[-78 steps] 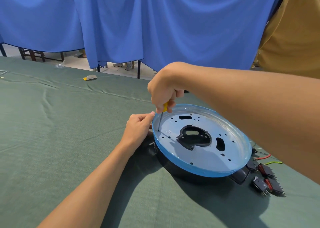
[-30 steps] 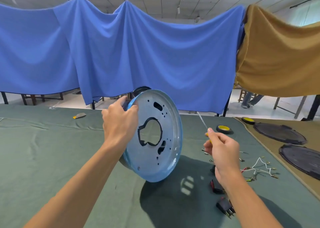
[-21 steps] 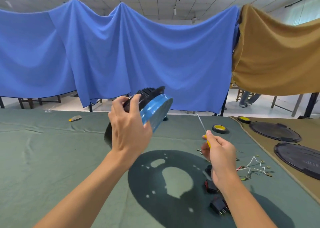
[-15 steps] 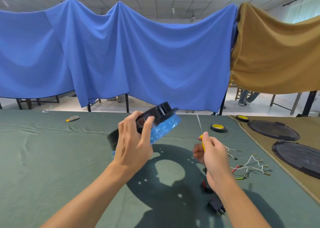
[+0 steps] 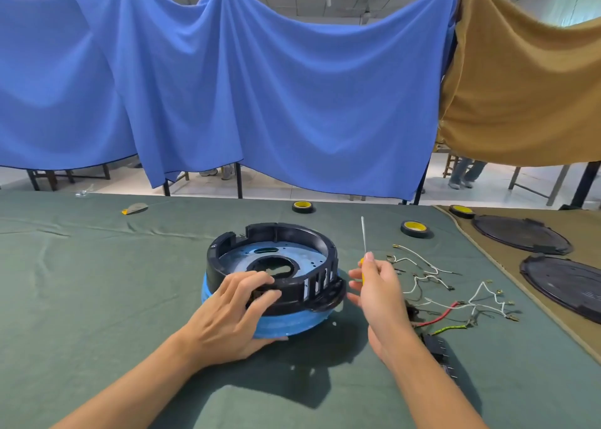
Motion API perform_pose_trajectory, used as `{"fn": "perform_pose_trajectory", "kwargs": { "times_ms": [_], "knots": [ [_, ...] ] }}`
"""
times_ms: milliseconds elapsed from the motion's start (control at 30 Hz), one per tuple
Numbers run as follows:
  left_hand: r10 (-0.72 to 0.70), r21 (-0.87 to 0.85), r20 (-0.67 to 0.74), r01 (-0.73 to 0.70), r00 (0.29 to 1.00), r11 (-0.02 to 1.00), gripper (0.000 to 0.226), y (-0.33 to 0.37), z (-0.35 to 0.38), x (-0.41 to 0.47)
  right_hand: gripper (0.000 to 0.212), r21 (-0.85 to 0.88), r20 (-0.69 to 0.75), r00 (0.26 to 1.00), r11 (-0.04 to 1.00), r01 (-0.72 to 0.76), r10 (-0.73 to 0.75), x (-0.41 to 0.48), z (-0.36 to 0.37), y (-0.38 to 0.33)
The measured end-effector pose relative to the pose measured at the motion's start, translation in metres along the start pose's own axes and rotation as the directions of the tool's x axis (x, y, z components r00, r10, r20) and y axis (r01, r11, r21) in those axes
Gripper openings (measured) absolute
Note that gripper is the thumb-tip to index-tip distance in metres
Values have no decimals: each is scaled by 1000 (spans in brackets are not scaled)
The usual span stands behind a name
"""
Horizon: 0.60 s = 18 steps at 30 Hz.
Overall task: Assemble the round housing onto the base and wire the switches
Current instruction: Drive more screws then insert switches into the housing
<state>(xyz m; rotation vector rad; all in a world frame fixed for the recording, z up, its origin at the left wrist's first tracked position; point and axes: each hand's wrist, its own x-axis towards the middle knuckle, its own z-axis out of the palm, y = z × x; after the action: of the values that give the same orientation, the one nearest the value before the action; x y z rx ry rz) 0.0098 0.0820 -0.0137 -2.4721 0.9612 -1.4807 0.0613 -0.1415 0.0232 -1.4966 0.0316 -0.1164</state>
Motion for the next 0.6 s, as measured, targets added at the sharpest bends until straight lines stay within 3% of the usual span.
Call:
{"fn": "perform_pose_trajectory", "kwargs": {
  "times_ms": [133, 300, 400, 533, 600],
  "knots": [
    [-65, -68, 91, 71, 994, 995, 73, -5, -3, -7, 31, -70, 22, 998, 995, -65, 67, -2, 18, 8],
    [-148, -49, 129, 156, 980, 987, 53, -3, -1, -6, 38, -148, -18, 997, 985, -83, 81, -8, 27, 13],
    [-268, -110, 139, 284, 953, 952, 50, -5, -1, -2, 35, -150, -25, 997, 986, -72, 69, -11, 28, 14],
    [-613, -221, 168, 636, 772, 740, 55, -12, -1, 9, 28, -66, 110, 986, 991, -116, 123, -22, 35, 14],
    [-673, -130, 99, 680, 733, 722, 46, -12, 1, 18, 28, -100, 162, 979, 989, -105, 120, -23, 33, 11]
  ]
}}
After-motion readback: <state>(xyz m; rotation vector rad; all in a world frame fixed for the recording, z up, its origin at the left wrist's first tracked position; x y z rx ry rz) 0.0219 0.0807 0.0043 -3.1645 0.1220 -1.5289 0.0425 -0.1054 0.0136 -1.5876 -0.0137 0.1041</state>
